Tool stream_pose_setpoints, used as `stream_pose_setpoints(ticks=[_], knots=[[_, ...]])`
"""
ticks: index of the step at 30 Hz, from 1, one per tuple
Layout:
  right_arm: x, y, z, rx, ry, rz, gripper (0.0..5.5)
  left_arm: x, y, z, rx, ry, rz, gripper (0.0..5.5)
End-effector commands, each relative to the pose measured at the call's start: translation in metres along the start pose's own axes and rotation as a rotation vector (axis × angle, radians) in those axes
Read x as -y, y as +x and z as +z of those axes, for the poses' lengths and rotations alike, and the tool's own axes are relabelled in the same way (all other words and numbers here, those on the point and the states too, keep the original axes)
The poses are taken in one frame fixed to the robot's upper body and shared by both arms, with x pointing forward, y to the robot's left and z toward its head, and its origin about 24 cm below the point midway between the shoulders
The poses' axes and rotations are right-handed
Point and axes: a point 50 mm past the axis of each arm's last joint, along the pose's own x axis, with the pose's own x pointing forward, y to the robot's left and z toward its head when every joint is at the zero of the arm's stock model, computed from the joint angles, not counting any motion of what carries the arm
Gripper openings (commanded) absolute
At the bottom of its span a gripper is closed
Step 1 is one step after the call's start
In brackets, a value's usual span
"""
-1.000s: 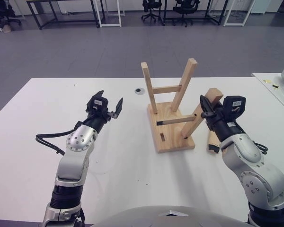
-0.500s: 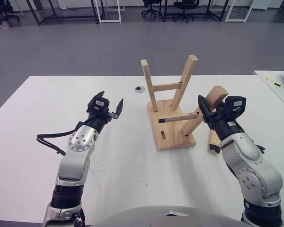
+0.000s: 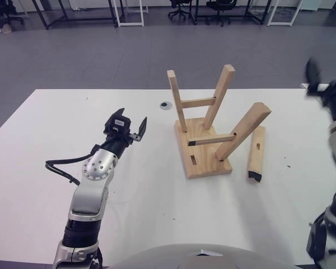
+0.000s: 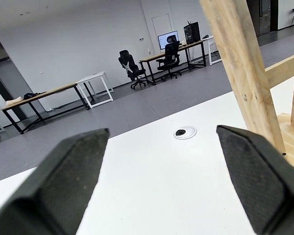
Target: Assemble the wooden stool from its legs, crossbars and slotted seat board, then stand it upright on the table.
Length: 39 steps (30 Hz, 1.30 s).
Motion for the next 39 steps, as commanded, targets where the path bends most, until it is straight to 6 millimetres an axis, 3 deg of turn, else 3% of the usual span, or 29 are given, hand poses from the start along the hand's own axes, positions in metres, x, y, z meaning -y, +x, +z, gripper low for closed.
stream_pose_setpoints(ticks=[1, 3, 5, 11, 16, 22, 24, 26, 29, 31, 33, 35, 37, 39], knots=[[-0.031, -0.016, -0.079, -0.298, 0.055, 0.102, 4.34, 0.001, 0.006, 0.002, 0.01, 0.047, -0.014, 4.03], [-0.036, -0.021, -0.096, -0.359, 0.091, 0.099, 4.34, 0.001, 0.007, 0.002, 0.012, 0.055, -0.018, 4.03], [-0.029, -0.027, -0.113, -0.443, 0.074, 0.022, 4.34, 0.003, 0.009, 0.003, 0.015, 0.068, -0.027, 4.03], [-0.042, -0.042, -0.136, -0.578, 0.016, 0.01, 4.34, 0.005, 0.01, 0.002, 0.013, 0.083, -0.038, 4.03], [-0.035, -0.041, -0.134, -0.574, 0.024, -0.013, 3.44, 0.005, 0.009, 0.003, 0.013, 0.092, -0.042, 4.03], [-0.023, -0.032, -0.128, -0.54, -0.112, -0.003, 2.29, 0.007, 0.011, 0.004, 0.02, 0.095, -0.042, 4.03], [-0.019, -0.023, -0.116, -0.454, -0.101, -0.009, 2.14, 0.003, 0.012, 0.009, 0.041, 0.068, -0.025, 4.03], [-0.01, -0.008, -0.09, -0.294, -0.152, -0.019, 2.13, -0.005, 0.018, 0.023, 0.092, 0.032, -0.006, 4.03], [0.014, 0.017, -0.019, 0.032, -0.226, -0.064, 2.13, -0.019, 0.037, 0.069, 0.252, -0.06, -0.024, 4.03], [0.016, 0.027, 0.035, 0.25, -0.26, -0.007, 2.13, -0.022, 0.049, 0.108, 0.374, -0.185, -0.112, 4.03], [-0.011, 0.026, 0.087, 0.476, -0.356, 0.21, 2.13, -0.017, 0.065, 0.152, 0.48, -0.437, -0.298, 4.03], [-0.044, 0.018, 0.113, 0.606, -0.414, 0.436, 2.13, -0.01, 0.077, 0.176, 0.505, -0.641, -0.468, 4.03], [-0.079, 0.008, 0.115, 0.653, -0.424, 0.695, 2.13, -0.002, 0.085, 0.188, 0.497, -0.837, -0.618, 4.03], [-0.1, 0.0, 0.112, 0.672, -0.432, 0.843, 2.13, -0.002, 0.088, 0.195, 0.494, -0.975, -0.692, 4.03]])
